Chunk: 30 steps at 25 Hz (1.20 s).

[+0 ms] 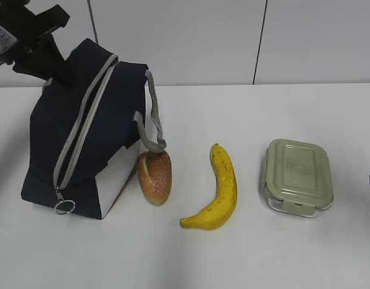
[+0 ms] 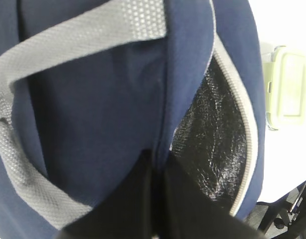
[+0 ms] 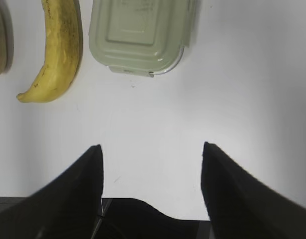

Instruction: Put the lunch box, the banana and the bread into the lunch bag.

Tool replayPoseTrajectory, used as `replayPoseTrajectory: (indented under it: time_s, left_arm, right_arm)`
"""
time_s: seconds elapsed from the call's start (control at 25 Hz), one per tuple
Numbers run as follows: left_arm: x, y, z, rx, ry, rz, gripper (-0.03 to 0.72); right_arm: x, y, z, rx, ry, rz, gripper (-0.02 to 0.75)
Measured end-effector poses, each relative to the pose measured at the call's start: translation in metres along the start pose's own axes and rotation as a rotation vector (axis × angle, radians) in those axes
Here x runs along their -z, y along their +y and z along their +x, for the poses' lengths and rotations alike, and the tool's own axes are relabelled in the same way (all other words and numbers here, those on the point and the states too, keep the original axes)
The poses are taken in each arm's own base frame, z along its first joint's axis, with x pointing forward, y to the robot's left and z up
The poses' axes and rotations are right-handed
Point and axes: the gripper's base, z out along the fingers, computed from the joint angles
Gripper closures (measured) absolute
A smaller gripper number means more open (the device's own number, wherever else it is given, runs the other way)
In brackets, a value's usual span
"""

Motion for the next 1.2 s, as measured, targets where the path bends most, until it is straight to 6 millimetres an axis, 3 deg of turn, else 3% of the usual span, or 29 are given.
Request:
replayPoseTrajectory:
  time_s: [0.28, 0.44, 0.76, 0.96, 1.2]
  left_arm:
    - [0.0, 0.0, 0.0, -0.002, 0.0, 0.0, 0.688]
    - [0.0, 0.0, 0.0, -0.003, 0.0, 0.0, 0.688]
    - [0.0, 0.0, 0.0, -0.006, 0.0, 0.0, 0.688]
    - [0.0, 0.0, 0.0, -0.01, 0.0, 0.0, 0.688]
    - [0.0, 0.0, 0.0, -0.011, 0.0, 0.0, 0.688]
  right_arm:
    - [-0.03, 0.002, -0.053, -0.015, 0.088, 0.008, 0.28]
    - [-0.047, 0.002, -0.072, -0.009, 0.127, 0.012, 0.28]
    - [-0.08, -0.002, -0.085, 0.066, 0.176, -0.01, 0.28]
    - [-0.083, -0.006, -0.088, 0.104, 0.151, 0.013, 0.28]
    - [-0.077, -0.036, -0.093, 0.076, 0.129, 0.05, 0.28]
